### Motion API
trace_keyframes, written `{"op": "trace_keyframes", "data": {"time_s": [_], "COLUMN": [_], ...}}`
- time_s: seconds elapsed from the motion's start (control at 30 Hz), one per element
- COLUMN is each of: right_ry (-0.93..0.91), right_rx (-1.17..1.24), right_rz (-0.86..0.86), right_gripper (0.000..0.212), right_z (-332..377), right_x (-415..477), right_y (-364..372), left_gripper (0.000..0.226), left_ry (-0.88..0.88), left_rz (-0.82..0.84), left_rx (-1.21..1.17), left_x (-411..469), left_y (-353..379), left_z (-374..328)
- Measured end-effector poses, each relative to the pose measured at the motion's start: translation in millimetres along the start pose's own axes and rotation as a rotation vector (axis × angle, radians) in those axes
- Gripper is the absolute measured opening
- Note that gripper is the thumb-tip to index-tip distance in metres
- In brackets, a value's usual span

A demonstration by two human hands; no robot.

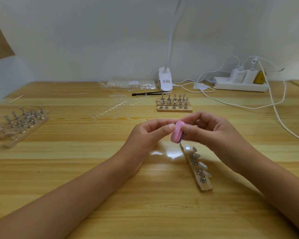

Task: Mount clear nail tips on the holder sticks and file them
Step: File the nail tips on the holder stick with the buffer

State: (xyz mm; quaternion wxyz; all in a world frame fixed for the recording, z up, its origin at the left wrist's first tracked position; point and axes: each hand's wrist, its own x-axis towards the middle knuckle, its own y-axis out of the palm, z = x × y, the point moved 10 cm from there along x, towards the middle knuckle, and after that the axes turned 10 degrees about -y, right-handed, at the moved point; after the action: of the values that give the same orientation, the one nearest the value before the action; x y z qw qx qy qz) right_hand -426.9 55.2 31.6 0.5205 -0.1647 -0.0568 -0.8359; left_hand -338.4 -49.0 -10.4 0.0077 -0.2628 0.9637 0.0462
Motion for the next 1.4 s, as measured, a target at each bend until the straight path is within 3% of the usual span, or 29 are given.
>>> {"op": "trace_keyframes", "data": {"time_s": [0.07, 0.17, 0.3, 0.43, 0.53, 0.77, 0.93, 1.07, 1.2, 1.33, 1.4], "right_ry": [0.010, -0.031, 0.022, -0.012, 0.007, -0.035, -0.023, -0.060, -0.006, -0.052, -0.019], "right_rx": [-0.011, 0.014, 0.008, 0.040, 0.018, 0.070, -0.025, 0.019, -0.001, 0.029, 0.041], "right_rz": [0.027, -0.080, 0.051, -0.050, 0.040, -0.135, 0.023, -0.101, 0.058, -0.060, 0.017], "right_gripper": [0.029, 0.033, 0.031, 0.031, 0.029, 0.033, 0.031, 0.034, 0.029, 0.029, 0.029], "right_z": [-1, 3, -2, 0, -1, 4, -3, 0, -5, -2, -3], "right_x": [-1, 1, -1, 2, 1, 3, 0, 1, -1, 2, 1], "right_y": [3, -9, 3, -7, 2, -21, 3, -11, 5, -7, -1], "left_gripper": [0.027, 0.027, 0.032, 0.032, 0.032, 0.031, 0.034, 0.032, 0.036, 0.035, 0.035], "left_ry": [0.000, 0.003, -0.010, -0.010, -0.020, -0.020, -0.003, -0.001, 0.002, -0.003, 0.000], "left_rz": [0.002, 0.004, 0.005, 0.010, -0.006, -0.024, -0.012, 0.003, -0.009, -0.005, 0.004], "left_rx": [-0.003, 0.009, 0.001, 0.006, -0.009, -0.025, -0.006, 0.017, -0.008, 0.004, 0.001], "left_x": [0, 0, 0, -1, -1, -1, -2, -3, -2, -2, -2], "left_y": [0, 0, -1, 2, 0, -2, -1, 2, 0, 1, 2], "left_z": [0, -2, 0, -2, -1, -2, -4, -5, -4, -3, -4]}}
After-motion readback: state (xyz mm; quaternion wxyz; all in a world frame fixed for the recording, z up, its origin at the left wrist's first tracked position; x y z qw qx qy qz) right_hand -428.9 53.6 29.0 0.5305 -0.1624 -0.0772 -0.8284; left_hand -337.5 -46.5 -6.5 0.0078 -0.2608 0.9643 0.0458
